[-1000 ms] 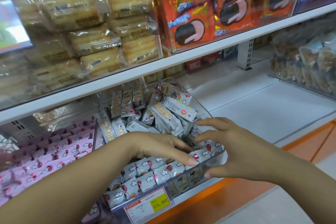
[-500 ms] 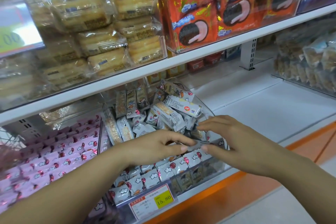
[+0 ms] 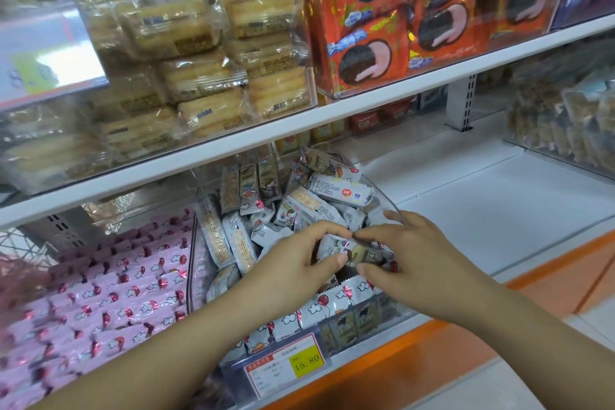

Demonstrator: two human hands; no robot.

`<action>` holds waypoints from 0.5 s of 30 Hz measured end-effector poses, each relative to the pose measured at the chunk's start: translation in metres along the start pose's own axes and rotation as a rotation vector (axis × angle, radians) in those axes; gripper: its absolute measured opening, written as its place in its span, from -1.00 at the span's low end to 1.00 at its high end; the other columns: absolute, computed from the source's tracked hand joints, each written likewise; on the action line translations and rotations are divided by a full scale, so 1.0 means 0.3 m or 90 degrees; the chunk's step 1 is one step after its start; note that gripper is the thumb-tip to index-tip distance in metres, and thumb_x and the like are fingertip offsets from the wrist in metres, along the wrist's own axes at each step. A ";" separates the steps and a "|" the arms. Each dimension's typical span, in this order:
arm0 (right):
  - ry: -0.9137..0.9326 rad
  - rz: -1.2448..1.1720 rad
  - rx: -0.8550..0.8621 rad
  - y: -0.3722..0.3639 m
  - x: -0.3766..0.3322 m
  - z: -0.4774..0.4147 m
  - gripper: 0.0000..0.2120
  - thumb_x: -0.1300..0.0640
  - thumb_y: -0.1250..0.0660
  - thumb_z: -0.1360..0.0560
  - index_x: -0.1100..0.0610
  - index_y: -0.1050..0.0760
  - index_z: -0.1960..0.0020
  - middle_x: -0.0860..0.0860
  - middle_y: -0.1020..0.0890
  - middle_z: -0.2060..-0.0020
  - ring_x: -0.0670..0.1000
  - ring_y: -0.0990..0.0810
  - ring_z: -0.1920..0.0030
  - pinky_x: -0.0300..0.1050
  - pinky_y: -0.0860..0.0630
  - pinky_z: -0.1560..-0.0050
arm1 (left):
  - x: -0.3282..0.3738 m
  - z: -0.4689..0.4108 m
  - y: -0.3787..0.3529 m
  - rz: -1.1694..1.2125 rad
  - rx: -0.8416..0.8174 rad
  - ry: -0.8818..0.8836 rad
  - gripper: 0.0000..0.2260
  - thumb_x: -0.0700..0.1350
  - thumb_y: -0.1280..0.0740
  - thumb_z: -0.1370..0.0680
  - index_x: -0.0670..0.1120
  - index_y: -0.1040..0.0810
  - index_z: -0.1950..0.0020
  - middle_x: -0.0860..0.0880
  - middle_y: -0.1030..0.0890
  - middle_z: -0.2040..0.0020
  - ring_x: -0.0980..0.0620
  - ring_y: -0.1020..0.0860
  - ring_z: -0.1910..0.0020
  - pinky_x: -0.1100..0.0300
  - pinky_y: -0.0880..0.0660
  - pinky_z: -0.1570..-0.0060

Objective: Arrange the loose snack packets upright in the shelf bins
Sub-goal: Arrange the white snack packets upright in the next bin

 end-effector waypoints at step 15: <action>0.076 -0.007 0.109 0.096 0.006 0.008 -0.69 0.03 -0.36 -0.50 -0.13 -0.50 -0.22 -0.41 -0.38 0.04 -0.27 -0.25 -0.14 -0.24 -0.30 -0.23 | -0.044 0.010 -0.008 -0.003 -0.158 0.013 -0.67 -0.01 -0.19 -0.63 0.35 -0.16 -0.25 0.02 -0.51 0.08 -0.01 -0.32 0.38 0.07 -0.33 0.30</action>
Point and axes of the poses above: each hand's wrist, its own z-axis away from the middle knuckle, its own y-axis out of the back of the hand, x = y × z, the point moved 7 cm from there along -z, towards the middle knuckle
